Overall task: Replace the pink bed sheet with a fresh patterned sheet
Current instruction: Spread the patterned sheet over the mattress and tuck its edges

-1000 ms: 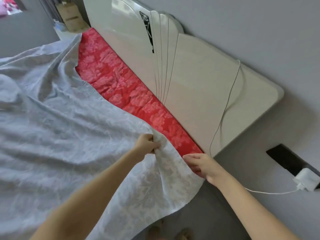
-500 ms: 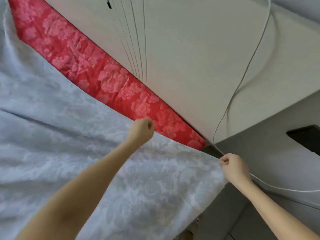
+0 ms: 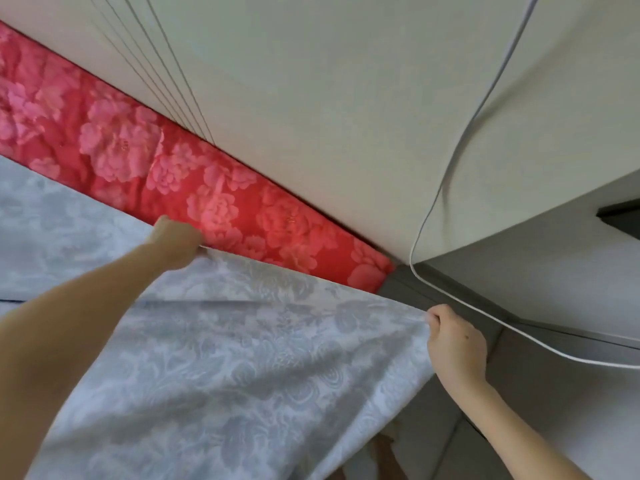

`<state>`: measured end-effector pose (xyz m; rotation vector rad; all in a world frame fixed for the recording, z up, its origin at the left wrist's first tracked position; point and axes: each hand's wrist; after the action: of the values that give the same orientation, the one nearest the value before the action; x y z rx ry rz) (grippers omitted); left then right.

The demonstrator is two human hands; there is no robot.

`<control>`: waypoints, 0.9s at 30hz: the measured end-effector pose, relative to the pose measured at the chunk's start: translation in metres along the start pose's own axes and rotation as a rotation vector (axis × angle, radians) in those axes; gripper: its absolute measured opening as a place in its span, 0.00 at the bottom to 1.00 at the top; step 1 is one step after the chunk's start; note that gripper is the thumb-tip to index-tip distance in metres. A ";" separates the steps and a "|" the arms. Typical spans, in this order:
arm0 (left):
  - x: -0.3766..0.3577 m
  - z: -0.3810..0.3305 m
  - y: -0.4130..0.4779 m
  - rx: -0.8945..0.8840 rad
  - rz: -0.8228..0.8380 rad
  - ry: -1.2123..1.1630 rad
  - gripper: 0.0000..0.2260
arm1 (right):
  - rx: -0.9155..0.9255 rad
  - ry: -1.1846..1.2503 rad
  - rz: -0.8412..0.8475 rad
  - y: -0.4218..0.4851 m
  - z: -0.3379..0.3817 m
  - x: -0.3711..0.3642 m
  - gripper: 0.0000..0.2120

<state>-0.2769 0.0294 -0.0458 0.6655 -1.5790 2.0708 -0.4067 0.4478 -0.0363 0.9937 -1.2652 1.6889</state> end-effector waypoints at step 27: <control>0.069 -0.016 0.097 -0.071 -0.815 -0.276 0.08 | -0.399 0.427 0.350 0.101 0.004 -0.073 0.24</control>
<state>-0.3920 0.0254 -0.0794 1.3410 -1.1975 1.3485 -0.4708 0.4144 -0.1382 0.1670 -1.4541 1.6891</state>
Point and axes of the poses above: each hand's wrist, its own y-axis towards the middle knuckle, its own x-axis out of the back of the hand, z = x × y, and after that the axes turned 8 degrees about -x, right-handed
